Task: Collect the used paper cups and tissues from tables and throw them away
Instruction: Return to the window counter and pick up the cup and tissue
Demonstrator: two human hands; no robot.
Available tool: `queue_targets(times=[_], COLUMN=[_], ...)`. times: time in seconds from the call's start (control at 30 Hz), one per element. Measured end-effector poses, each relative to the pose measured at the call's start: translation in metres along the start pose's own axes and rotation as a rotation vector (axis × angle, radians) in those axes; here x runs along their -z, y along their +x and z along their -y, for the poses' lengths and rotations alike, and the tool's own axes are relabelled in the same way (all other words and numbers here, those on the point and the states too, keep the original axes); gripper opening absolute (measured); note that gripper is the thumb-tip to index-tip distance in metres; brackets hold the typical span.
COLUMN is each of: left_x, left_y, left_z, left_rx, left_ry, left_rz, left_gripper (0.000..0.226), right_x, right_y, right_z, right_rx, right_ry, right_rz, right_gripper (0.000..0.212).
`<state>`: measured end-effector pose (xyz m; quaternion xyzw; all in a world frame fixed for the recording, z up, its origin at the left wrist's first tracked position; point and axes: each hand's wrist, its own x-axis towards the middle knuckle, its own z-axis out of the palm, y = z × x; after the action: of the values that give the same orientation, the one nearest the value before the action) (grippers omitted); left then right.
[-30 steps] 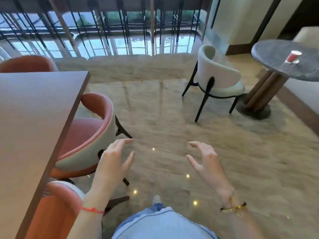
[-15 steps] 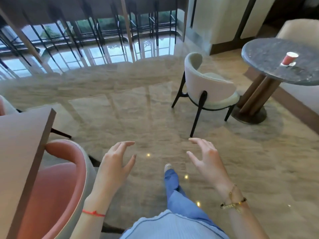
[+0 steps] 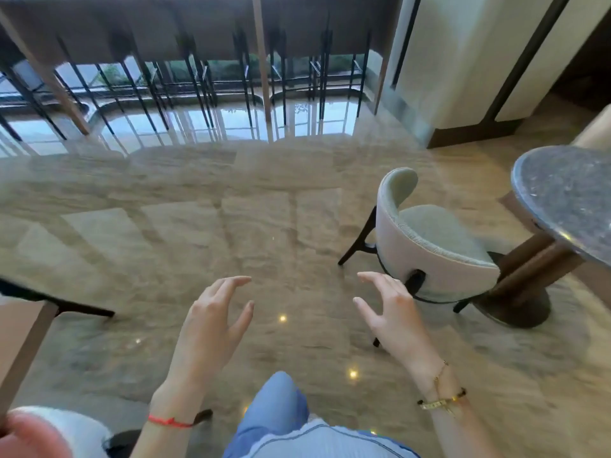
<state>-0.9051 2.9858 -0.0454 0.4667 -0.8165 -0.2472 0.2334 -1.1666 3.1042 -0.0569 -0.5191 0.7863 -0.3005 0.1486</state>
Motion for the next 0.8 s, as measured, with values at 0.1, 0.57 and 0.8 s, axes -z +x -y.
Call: queue_targets(times=[0.1, 0.57, 0.8], left_x=[-0.012, -0.035, -0.059], left_y=[0.061, 0.442, 0.605], left_z=[0.016, 0.065, 0.072], left_rx=[0.023, -0.042, -0.092], left_ry=[-0.009, -0.001, 0.019], left_rz=[-0.008, -0.012, 0.053], left_gripper=[0.036, 0.037, 0.035], right_x=[-0.011, -0.037, -0.034], right_y=[0.063, 0.433, 0.571], right_z=[-0.008, -0.019, -0.040], right_rx=[0.000, -0.028, -0.100], right_ry=[0.009, 0.001, 0.022], right_rz=[0.007, -0.064, -0.093], right_gripper=[0.039, 0.038, 0.038])
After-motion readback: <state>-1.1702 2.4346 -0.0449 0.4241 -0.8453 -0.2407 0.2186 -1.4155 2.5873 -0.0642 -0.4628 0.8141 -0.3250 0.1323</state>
